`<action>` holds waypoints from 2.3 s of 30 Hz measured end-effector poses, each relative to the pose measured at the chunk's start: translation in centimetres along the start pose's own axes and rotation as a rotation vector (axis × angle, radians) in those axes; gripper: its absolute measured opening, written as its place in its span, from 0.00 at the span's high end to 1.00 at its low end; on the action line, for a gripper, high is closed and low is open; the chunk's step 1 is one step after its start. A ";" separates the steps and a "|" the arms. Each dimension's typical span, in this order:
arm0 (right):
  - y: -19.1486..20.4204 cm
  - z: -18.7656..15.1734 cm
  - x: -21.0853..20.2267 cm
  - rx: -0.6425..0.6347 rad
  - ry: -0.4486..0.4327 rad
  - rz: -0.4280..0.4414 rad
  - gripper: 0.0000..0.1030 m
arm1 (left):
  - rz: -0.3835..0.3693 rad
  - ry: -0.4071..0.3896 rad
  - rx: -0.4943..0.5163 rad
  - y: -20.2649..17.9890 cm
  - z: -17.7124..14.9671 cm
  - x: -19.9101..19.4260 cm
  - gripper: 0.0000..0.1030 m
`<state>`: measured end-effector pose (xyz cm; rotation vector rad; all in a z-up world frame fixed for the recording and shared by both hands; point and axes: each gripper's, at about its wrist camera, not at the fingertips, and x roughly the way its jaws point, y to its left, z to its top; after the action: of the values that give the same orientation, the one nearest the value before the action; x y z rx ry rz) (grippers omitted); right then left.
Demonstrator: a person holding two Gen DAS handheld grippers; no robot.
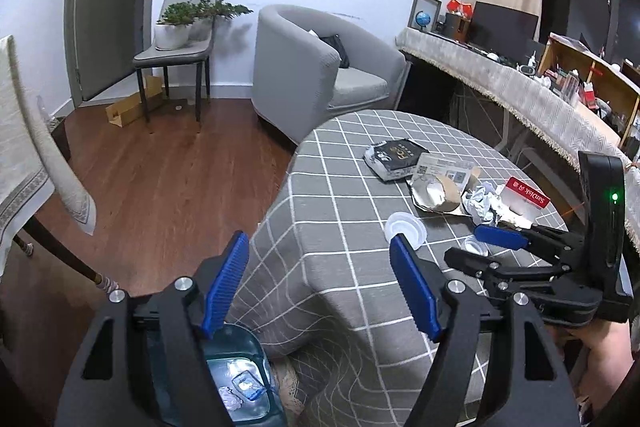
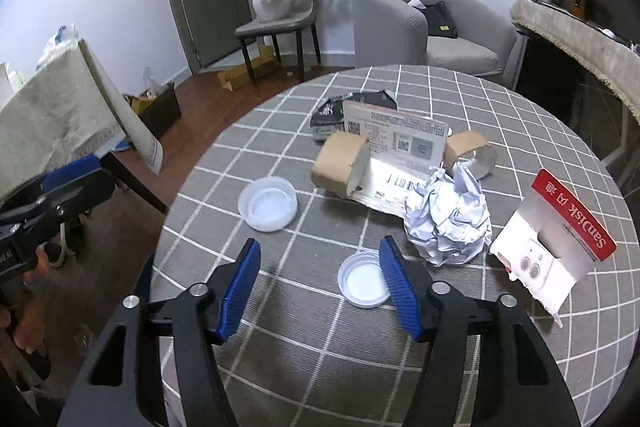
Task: Collect trash
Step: 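Reach the left tool to the clear plastic lid and grasp it, then carry the clear lid over the teal bin and open the left tool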
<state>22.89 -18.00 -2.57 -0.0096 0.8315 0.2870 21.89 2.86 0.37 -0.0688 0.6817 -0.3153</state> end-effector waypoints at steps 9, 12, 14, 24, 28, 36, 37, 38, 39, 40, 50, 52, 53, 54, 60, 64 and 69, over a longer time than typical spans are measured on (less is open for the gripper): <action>-1.3 -0.4 -0.4 -0.019 0.008 -0.033 0.50 | -0.020 0.028 0.023 -2.0 0.0 2.1 0.27; -2.1 -0.6 -0.4 -0.008 0.008 -0.035 0.53 | -0.026 0.034 0.021 -2.4 0.0 2.6 0.27; -2.4 -0.5 -0.7 0.003 0.002 -0.026 0.55 | -0.027 0.036 0.022 -2.6 0.1 2.9 0.27; -2.7 -0.2 -0.3 -0.003 0.035 0.007 0.70 | -0.028 0.075 0.040 -4.1 -0.1 4.9 0.27; -2.7 0.1 -0.9 0.002 0.008 0.037 0.71 | -0.025 0.085 0.050 -4.5 0.0 5.6 0.29; -3.4 1.1 -2.7 0.021 -0.101 0.073 0.71 | -0.057 0.106 0.057 -5.6 0.2 6.8 0.38; -3.6 1.2 -3.0 0.027 -0.115 0.076 0.71 | -0.061 0.107 0.060 -5.9 0.3 7.0 0.39; -3.8 1.3 -3.1 0.034 -0.126 0.080 0.71 | -0.063 0.110 0.064 -6.1 0.4 7.1 0.40; -4.0 1.5 -3.4 0.043 -0.139 0.087 0.71 | -0.063 0.113 0.067 -6.3 0.3 7.3 0.42; -4.1 1.4 -3.5 0.049 -0.147 0.092 0.71 | -0.062 0.117 0.069 -6.5 0.3 7.4 0.44; -4.7 2.2 -3.4 0.061 -0.141 0.111 0.71 | -0.031 0.166 0.128 -8.1 0.3 9.8 0.53; -4.8 2.3 -3.3 0.075 -0.139 0.117 0.71 | -0.017 0.164 0.142 -8.2 0.2 9.9 0.59; -4.8 2.3 -3.3 0.080 -0.139 0.121 0.71 | -0.018 0.161 0.141 -8.3 0.2 9.8 0.59; -4.7 2.4 -3.4 0.084 -0.140 0.123 0.71 | -0.024 0.159 0.135 -8.2 0.1 9.7 0.59; -3.5 2.6 -4.0 0.065 -0.151 0.130 0.71 | -0.030 0.113 0.109 -7.0 0.0 7.9 0.59; -2.5 2.6 -4.2 0.052 -0.152 0.136 0.71 | -0.020 0.087 0.092 -5.8 -0.2 6.3 0.59; -0.2 2.6 -4.5 0.029 -0.155 0.156 0.71 | 0.001 0.069 0.061 -4.1 -0.8 4.7 0.59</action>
<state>21.94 -19.03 2.42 0.1044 0.6835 0.4176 23.71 -2.47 -2.43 0.0001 0.7397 -0.3386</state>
